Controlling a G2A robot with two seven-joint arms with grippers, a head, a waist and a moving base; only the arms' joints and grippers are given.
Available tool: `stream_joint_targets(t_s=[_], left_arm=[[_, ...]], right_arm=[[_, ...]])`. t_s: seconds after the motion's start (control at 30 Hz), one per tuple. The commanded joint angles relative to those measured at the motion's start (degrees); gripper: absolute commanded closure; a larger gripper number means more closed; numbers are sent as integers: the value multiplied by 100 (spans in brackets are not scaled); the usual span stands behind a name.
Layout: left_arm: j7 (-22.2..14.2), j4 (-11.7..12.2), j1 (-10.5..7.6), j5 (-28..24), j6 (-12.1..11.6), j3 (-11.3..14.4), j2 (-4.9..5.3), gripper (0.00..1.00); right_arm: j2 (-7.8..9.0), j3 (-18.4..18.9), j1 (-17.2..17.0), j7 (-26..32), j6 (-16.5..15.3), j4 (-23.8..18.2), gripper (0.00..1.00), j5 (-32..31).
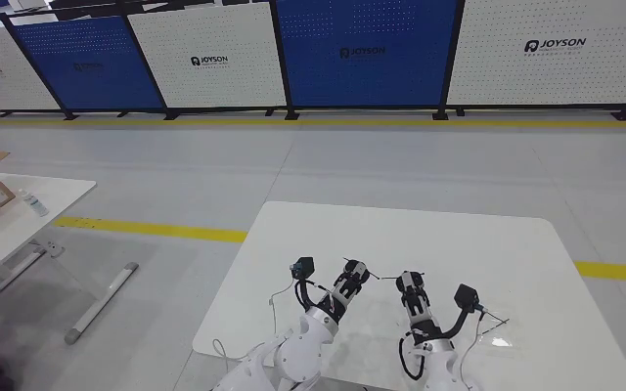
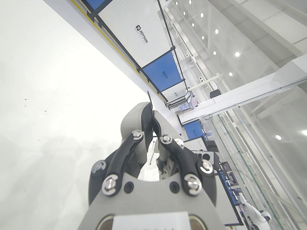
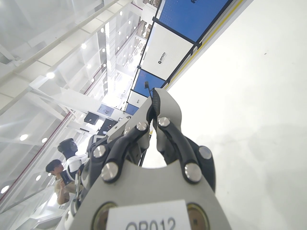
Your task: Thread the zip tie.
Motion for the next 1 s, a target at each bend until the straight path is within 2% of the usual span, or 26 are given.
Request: stream_joint_targets(t_s=[0.0,0.07,0.13,0.2,0.3,0.47,0.63,0.97], left_arm=[[0,0,0,0,0,0,0,100],[43,7,11,-8,31,-19,-4,100],[232,-27,45,56,170,-44,-19,100],[476,-115,106,157,363,-36,-41,100],[568,-260,197,246,512,5,-63,100],[553,-269,203,250,523,7,-64,100],[553,-269,203,250,523,7,-64,100],[553,-269,203,250,523,7,-64,100]], right_arm=[[-1,28,-39,-69,-55,-21,100,-10],[-4,55,-76,-204,-49,-40,100,-95],[-9,69,-91,-323,-30,-48,100,-172],[-20,65,-102,-500,-18,-45,100,-277],[-20,65,-102,-500,-18,-45,100,-277],[-19,62,-101,-474,-9,-37,100,-285],[-34,-31,57,61,169,27,100,-293],[-68,-60,122,-2,84,51,100,-212]])
